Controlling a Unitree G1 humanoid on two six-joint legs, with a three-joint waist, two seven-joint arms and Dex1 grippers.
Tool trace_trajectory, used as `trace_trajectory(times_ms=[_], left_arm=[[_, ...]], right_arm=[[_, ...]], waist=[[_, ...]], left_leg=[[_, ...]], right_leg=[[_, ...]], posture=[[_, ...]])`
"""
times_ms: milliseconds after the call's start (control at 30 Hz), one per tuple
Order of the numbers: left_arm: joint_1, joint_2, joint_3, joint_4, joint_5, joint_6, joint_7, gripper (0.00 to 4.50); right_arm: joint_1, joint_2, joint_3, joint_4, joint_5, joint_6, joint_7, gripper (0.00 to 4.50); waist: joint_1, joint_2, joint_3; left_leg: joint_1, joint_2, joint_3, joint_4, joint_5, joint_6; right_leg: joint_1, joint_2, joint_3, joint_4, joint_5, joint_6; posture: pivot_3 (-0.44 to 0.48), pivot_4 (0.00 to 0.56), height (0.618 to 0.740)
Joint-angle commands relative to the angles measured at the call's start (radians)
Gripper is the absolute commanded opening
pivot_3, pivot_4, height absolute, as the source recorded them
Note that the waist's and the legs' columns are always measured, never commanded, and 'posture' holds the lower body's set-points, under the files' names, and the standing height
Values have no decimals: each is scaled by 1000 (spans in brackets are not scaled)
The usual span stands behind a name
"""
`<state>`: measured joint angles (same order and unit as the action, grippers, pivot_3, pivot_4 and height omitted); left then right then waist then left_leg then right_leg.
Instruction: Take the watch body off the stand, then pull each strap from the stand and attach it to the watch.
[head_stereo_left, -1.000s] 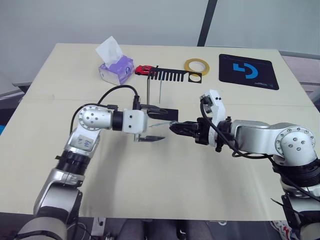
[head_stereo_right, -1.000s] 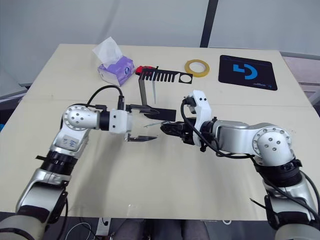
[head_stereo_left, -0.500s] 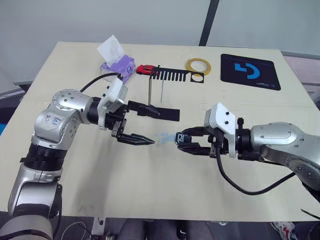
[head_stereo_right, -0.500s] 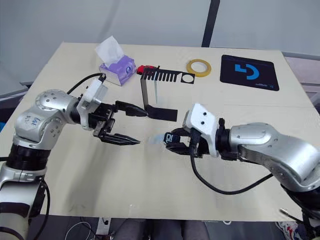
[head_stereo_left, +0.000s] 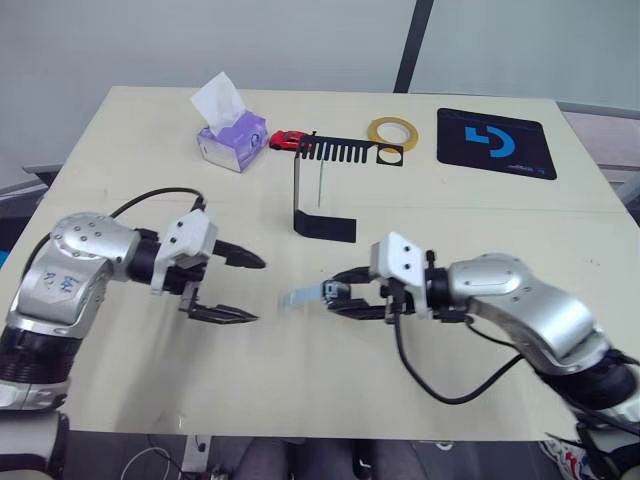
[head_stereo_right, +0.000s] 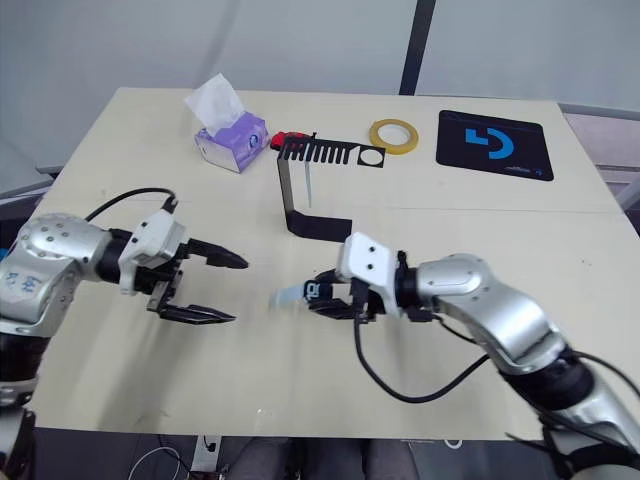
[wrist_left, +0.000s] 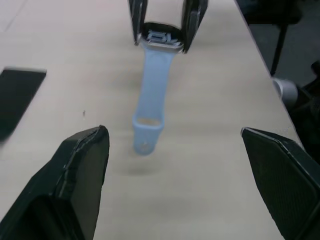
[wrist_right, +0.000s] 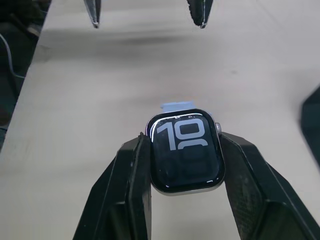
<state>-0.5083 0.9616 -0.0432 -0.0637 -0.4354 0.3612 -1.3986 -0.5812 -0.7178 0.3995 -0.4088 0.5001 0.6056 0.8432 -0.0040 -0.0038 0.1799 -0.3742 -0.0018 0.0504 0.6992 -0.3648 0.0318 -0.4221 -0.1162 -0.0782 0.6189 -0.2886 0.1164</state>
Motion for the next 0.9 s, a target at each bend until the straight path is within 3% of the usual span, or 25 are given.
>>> trace_trajectory(times_ms=[33, 400, 800, 900], left_arm=[[58, 55, 75, -30, 14, -42, -5, 4477], [170, 70, 102, -134, 9, -37, 43, 4477], [149, 32, 56, -123, 23, -69, 51, 4477], [141, 23, 46, -111, 28, -78, 46, 4500]], right_arm=[[-17, 75, 55, 81, -99, -80, 25, 1634], [-3, 189, 156, 322, -337, -215, 89, 1634], [22, 187, 116, 273, -353, -131, 100, 1634], [30, 176, 96, 231, -336, -103, 106, 3024]], waist=[[-1, 0, 0], [-1, 0, 0], [0, 0, 0], [1, 0, 0]], left_leg=[[0, 0, 0, 0, 0, 0], [-1, -1, -1, 0, 0, 0], [0, -1, -1, 0, 0, 0], [0, -1, -1, 1, 0, 0]], right_leg=[[0, 0, 0, 0, 0, 0], [-1, -2, -1, 2, 0, 0], [-1, -2, 0, 3, 0, 0], [-1, -2, 0, 3, 0, 0]], posture=[[0, 150, 738], [0, 150, 738], [0, 150, 738], [0, 150, 738]])
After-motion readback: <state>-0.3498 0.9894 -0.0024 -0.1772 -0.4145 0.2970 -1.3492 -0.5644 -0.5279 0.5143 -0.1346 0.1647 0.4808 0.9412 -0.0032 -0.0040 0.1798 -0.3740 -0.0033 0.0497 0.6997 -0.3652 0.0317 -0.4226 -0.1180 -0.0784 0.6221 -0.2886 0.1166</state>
